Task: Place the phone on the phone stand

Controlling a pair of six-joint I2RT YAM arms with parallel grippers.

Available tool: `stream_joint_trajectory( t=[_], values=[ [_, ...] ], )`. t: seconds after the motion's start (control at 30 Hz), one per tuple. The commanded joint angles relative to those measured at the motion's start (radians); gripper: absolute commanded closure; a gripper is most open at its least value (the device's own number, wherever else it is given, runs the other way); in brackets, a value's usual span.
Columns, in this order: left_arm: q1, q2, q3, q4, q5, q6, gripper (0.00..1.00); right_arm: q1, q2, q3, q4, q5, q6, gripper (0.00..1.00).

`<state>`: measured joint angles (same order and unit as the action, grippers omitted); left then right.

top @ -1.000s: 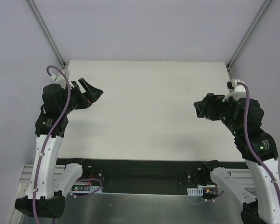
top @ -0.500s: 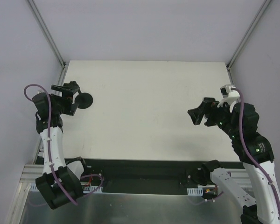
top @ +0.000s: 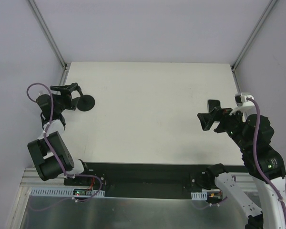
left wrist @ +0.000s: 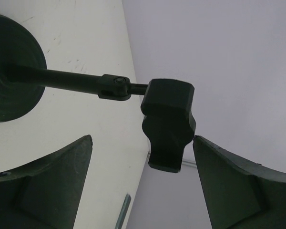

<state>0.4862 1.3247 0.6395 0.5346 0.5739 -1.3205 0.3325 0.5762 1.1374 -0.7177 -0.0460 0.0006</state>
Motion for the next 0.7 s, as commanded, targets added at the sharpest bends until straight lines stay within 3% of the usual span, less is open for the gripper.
stream_joint_trajectory(
  t=[0.0,0.2,0.37,0.4,0.63,0.67],
  values=[
    [0.006,0.076,0.04,0.214,0.047,-0.055,0.17,-0.004,-0.016,0.009,0.015,0.04,0.006,0.04],
    [0.002,0.16,0.055,0.35,0.064,-0.114,0.27,-0.003,-0.01,0.01,0.021,0.035,0.009,0.04],
    [-0.044,0.169,0.052,0.401,0.075,-0.158,0.55,-0.004,-0.001,-0.001,0.04,0.015,0.03,0.04],
    [-0.054,0.165,0.046,0.404,0.075,-0.164,0.65,-0.003,0.002,-0.002,0.041,0.012,0.033,0.04],
    [-0.164,0.07,-0.001,0.416,0.04,-0.212,1.0,-0.003,0.016,-0.016,0.05,-0.003,0.045,0.04],
    [-0.184,0.051,-0.011,0.416,0.029,-0.217,1.0,-0.003,0.014,-0.024,0.057,-0.005,0.047,0.04]
  ],
)
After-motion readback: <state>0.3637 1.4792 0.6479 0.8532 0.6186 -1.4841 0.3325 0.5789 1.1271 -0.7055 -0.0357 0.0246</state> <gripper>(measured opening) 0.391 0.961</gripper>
